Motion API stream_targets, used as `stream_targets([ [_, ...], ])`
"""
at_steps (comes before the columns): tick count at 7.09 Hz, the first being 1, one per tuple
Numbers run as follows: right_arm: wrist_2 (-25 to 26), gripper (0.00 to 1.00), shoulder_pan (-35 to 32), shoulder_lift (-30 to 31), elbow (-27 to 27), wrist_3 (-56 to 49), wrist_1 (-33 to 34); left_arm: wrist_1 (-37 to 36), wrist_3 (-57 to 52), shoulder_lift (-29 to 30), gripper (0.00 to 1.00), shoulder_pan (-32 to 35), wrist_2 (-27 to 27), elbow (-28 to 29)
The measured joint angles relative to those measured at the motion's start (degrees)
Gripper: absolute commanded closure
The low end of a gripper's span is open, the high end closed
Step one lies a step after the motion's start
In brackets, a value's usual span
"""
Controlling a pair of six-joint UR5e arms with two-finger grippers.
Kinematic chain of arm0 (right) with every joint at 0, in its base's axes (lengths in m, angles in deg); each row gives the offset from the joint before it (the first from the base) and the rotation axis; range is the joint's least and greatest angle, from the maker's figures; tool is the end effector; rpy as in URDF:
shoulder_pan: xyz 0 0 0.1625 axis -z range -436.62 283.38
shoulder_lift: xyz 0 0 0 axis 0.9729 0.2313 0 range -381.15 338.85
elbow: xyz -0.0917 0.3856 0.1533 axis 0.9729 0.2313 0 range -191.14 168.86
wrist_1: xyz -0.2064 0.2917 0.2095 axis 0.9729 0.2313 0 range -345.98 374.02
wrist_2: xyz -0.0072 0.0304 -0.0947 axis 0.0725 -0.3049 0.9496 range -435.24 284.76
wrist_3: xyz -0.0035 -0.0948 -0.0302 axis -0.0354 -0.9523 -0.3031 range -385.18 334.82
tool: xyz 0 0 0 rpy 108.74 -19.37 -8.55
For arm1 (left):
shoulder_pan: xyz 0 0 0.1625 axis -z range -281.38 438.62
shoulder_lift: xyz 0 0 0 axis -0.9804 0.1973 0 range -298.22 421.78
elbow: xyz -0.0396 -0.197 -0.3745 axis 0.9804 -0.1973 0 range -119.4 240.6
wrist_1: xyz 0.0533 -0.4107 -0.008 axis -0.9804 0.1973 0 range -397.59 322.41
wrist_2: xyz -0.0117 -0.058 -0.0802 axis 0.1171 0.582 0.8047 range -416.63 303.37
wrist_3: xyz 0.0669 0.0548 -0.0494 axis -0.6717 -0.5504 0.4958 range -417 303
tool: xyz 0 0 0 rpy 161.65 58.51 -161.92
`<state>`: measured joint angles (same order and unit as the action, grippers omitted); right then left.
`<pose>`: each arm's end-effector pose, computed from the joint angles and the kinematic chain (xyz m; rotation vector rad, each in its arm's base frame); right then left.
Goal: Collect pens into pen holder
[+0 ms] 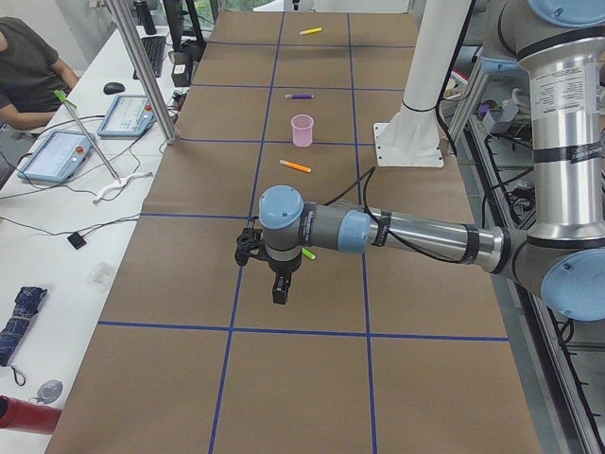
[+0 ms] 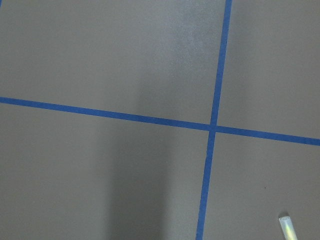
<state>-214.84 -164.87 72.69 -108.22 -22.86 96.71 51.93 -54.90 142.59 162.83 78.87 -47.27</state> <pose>0.0430 -0.4745 0.6095 0.1418 -0.8686 -0.0706 -0.0187 -0.4325 0.5776 0.0807 0.8007 0.1178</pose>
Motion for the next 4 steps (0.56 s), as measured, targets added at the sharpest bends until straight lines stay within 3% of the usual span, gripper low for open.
stream_targets([
  [4,-1.4,0.0,0.1,0.5,0.7,0.0,0.0,0.1,0.0,-0.2,0.0,0.0,0.1,0.4],
])
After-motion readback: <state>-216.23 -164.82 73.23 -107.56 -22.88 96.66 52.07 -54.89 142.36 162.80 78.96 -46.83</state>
